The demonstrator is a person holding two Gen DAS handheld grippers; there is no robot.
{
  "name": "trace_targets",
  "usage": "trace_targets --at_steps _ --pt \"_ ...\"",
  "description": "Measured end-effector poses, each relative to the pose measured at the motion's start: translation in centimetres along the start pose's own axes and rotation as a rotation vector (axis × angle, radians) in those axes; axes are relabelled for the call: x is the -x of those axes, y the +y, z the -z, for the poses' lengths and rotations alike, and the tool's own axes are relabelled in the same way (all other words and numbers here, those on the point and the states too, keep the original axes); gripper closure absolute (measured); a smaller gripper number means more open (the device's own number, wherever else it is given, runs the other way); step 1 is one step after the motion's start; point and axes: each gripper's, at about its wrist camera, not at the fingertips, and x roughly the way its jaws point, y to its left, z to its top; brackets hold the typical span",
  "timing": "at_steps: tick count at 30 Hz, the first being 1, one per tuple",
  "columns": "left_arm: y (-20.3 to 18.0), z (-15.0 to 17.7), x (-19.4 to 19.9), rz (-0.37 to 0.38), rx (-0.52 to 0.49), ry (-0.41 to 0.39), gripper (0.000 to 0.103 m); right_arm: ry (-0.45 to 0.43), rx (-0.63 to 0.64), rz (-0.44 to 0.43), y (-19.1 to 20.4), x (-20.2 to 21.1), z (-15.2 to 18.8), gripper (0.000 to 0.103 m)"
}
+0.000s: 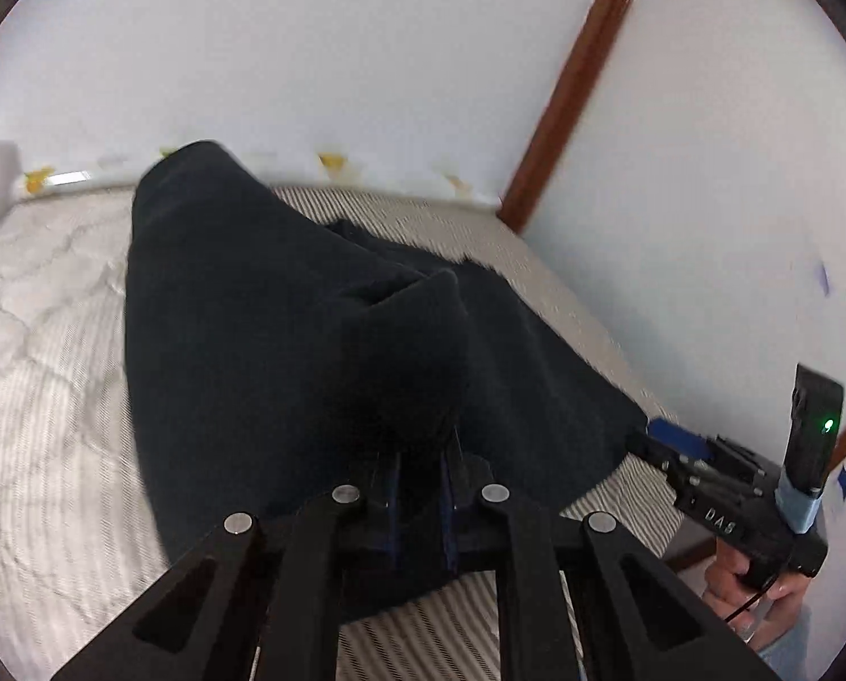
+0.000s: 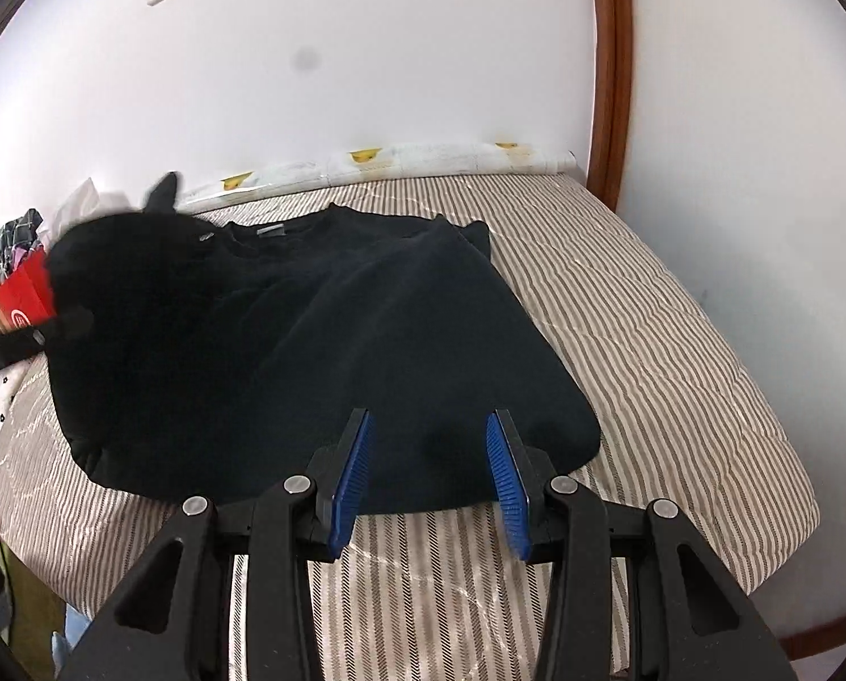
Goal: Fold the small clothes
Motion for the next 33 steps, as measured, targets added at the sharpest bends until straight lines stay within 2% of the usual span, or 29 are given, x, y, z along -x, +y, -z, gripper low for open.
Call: trace_targets --at_steps 5,9,10,12,16,21,25,26,33 --pt "-0.3 0.7 -0.4 0.002 -0.023 0.037 0.091 0.007 -0.006 -0.029 0.5 0.2 0.2 0.062" --pt "0.0 0.7 1.8 0.037 -0.043 0.022 0.081 0.000 0.012 -0.071 1.9 0.6 -0.3 0.060" --pt "0.1 0.8 2.4 0.039 -0.055 0.017 0.081 -0.002 0.015 -0.084 2.3 0.7 -0.5 0.057" --pt "0.0 0.8 2.9 0.021 -0.079 0.008 0.081 -0.013 0.020 -0.125 3.3 1.1 -1.0 0.052" --pt "0.4 1.7 4.3 -0.080 -0.113 -0.004 0.076 -0.035 0.030 -0.192 5.5 1.9 -1.8 0.044" --pt "3.3 3.1 5.5 -0.125 -0.054 0.006 0.070 -0.023 0.048 -0.261 8.6 1.7 -1.9 0.038" --pt "5.4 4.3 6.1 -0.136 -0.018 0.013 0.050 0.014 0.034 -0.286 10.4 0.4 -1.8 0.036" --pt "5.9 4.6 6.1 -0.138 -0.010 0.010 0.048 0.020 0.028 -0.289 10.6 0.3 -1.6 0.036" --pt "7.4 5.7 4.7 -0.065 0.017 0.043 0.046 0.064 -0.064 -0.338 10.9 -1.5 -1.4 0.036"
